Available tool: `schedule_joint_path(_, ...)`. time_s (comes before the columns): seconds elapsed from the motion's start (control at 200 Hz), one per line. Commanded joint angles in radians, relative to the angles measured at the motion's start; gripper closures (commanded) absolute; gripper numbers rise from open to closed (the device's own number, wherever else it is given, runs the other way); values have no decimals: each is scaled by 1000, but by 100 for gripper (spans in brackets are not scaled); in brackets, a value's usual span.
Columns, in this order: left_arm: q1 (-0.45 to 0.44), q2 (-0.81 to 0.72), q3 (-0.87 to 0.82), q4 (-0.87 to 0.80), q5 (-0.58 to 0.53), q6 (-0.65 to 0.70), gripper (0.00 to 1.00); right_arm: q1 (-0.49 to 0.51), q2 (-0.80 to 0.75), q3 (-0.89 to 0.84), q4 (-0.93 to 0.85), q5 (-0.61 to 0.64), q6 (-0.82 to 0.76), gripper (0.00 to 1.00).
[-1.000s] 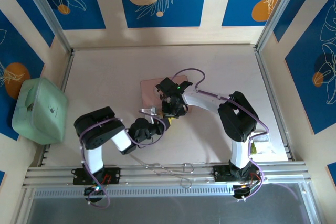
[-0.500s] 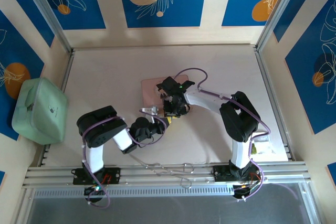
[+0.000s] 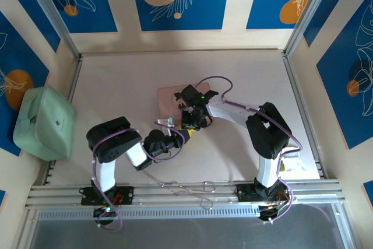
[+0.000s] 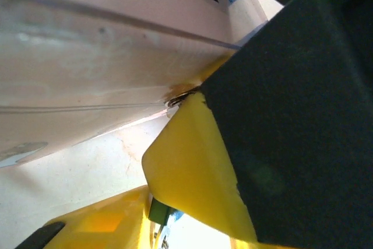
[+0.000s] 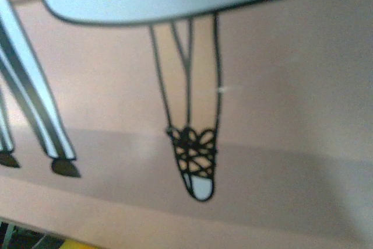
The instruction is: Unlock the padlock with the key
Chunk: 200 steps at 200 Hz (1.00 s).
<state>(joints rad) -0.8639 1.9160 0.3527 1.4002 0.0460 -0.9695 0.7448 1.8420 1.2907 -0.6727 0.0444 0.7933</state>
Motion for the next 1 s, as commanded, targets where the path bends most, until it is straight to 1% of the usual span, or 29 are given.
schedule_joint_path(0.0,12,38,9,8,52,-96,69,16,-14,-23,-14,-109,12,79)
schedule_joint_path(0.13,10,76,37,8,79,-124,84,13,-15,-27,-4,-119,14,79)
schedule_joint_path(0.25,11,66,43,8,79,-125,97,11,-15,-30,1,-122,18,79)
schedule_joint_path(0.43,12,48,43,8,78,-144,100,11,-18,-34,13,-125,18,78)
schedule_joint_path(0.47,12,42,42,8,76,-145,100,11,-23,-39,17,-120,17,74)
schedule_joint_path(0.55,18,29,37,8,77,-152,100,6,-48,-63,37,-101,24,53)
schedule_joint_path(0.59,20,23,33,8,78,-153,100,0,-72,-86,63,-94,28,46)
schedule_joint_path(0.685,30,17,25,8,88,-163,100,-10,-167,-179,193,-99,28,37)
schedule_joint_path(0.715,34,15,25,7,93,-169,100,-9,-206,-217,249,-89,31,32)
schedule_joint_path(0.825,42,7,23,8,112,-175,100,-28,-348,-405,522,-103,72,24)
schedule_joint_path(0.915,47,5,26,8,127,-175,100,-75,-397,-549,760,-180,128,26)
schedule_joint_path(0.96,48,7,27,8,133,-179,100,-92,-392,-583,831,-218,139,29)
schedule_joint_path(0.995,50,10,29,8,138,-183,100,-94,-379,-590,850,-233,136,32)
